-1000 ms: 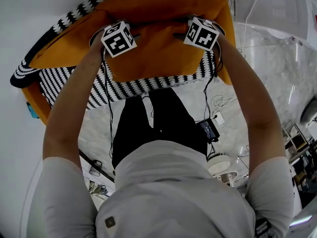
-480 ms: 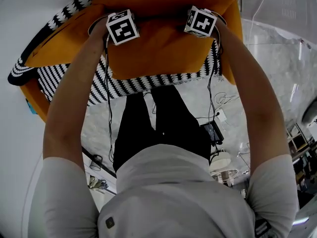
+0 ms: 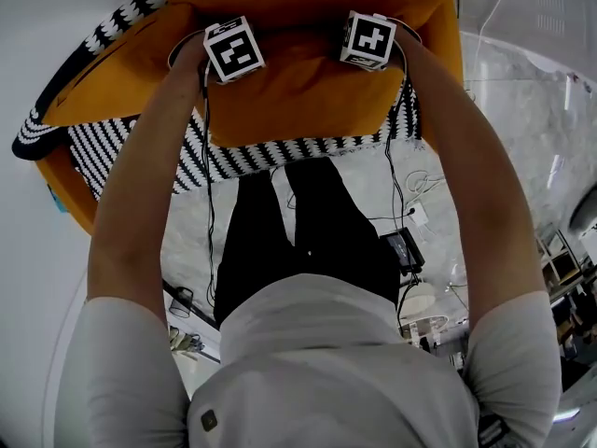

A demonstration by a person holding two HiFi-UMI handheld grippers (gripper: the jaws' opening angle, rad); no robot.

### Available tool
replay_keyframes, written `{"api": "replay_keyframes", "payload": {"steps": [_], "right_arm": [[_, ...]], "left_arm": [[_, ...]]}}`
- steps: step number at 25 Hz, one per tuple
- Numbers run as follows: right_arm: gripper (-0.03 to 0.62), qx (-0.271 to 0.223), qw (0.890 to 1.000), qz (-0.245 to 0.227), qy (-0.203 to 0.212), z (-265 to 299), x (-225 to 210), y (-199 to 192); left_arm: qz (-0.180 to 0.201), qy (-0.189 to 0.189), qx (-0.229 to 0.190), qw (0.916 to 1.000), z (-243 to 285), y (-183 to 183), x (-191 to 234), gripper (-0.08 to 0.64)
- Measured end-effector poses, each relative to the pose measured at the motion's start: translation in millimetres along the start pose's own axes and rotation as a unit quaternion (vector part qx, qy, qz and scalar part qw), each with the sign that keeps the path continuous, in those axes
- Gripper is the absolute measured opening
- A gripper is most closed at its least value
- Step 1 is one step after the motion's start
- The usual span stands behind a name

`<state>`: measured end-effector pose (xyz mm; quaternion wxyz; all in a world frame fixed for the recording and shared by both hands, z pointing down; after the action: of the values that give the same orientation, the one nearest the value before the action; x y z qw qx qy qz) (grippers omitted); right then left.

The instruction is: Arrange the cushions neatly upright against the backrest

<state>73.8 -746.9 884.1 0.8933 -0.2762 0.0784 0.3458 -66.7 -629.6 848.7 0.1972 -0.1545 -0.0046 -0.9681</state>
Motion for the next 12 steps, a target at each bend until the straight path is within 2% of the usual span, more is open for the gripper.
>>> {"api": "replay_keyframes", "payload": {"steps": [3,5,9,12], "right_arm": [[0.077,-0.005,1.000,-0.011,-0.008,2,7,2],[0.050,-0.011,1.000,-0.017,-0.014,1,12,4],[0.037,-0.013,0.999,-0.023,-0.025,-6,21,7],[0.034,-0.016,0.999,-0.023,-0.026,-13,31,9]], "left_arm": [[0.001,-0.004,0.000,1.0000,3,0,0,0.142],[0.014,0.000,-0.016,0.9998,1,4,-1,0.114],[-0.006,-0.016,0.002,0.9999,3,-7,-9,0.061],[-0.001,-0.013,-0.013,0.9998,-4,-7,-16,0.039]]}}
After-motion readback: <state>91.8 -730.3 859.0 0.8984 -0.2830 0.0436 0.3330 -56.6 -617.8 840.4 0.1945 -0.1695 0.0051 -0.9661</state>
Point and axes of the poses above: the fingertips, and each gripper's own axes: z forward along the fingers, x to its left, y out of its top, the point moved 9 cm from there along -z, backward along the fingers, and after that the axes turned 14 degrees about -z, right-handed, at the moved point
